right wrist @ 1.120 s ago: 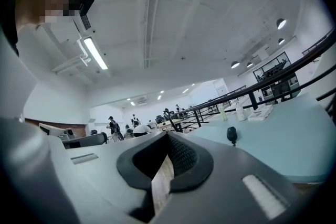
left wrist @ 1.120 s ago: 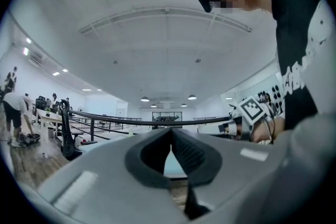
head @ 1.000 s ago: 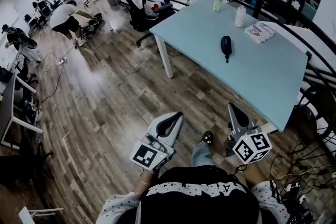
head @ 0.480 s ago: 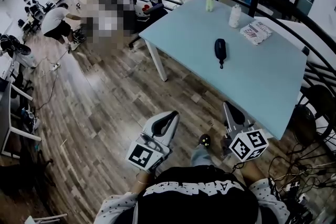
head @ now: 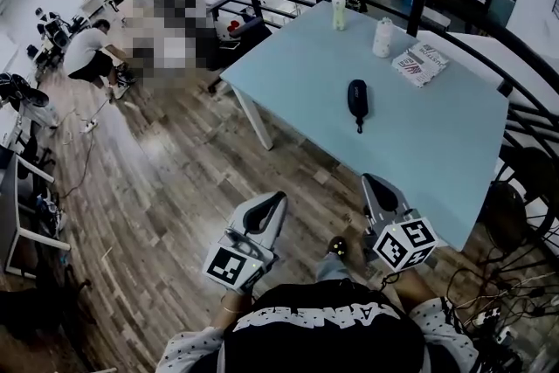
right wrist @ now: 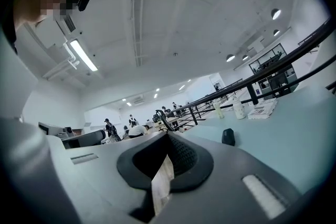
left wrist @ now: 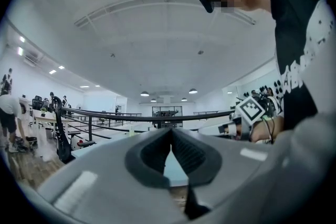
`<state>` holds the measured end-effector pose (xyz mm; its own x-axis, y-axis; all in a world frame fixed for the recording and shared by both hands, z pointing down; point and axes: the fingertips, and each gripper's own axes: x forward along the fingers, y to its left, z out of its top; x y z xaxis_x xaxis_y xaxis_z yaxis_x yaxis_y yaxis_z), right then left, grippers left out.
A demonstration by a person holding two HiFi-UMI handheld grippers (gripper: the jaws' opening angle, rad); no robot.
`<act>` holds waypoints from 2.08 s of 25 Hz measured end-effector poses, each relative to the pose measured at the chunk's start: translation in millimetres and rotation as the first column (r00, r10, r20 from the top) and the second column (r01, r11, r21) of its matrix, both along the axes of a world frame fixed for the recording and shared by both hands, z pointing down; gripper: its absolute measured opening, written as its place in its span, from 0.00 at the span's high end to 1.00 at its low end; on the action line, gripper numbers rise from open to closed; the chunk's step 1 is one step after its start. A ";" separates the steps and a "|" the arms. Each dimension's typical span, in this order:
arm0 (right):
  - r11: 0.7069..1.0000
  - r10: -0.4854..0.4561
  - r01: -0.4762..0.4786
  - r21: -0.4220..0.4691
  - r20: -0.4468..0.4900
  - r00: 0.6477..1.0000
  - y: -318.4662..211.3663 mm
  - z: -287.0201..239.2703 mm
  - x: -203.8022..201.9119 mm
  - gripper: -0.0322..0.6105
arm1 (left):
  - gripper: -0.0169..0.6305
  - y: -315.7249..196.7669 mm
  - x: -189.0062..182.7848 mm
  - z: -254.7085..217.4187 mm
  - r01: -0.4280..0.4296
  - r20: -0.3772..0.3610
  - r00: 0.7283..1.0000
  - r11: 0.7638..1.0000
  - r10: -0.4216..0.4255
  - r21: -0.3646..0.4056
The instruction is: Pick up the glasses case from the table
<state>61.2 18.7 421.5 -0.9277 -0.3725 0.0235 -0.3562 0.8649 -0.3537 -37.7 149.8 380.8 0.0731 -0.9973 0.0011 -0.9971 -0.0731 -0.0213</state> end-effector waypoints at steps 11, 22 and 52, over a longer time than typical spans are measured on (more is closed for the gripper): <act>1.000 0.005 -0.004 -0.011 0.030 1.000 -69.4 -4.0 -16.3 0.94 | 0.97 -62.6 -16.7 -10.6 0.013 0.040 0.999 1.000 -0.013 -0.010; 1.000 -0.011 0.012 -0.027 0.051 0.999 -121.0 2.9 -38.6 0.94 | 0.97 -110.9 -37.5 -9.4 0.045 0.081 0.996 0.998 -0.043 -0.032; 0.970 0.244 -0.244 0.025 -0.030 0.969 -254.2 0.0 -50.3 0.94 | 0.97 -288.2 -89.8 7.4 -0.222 0.022 0.975 0.975 0.222 -0.023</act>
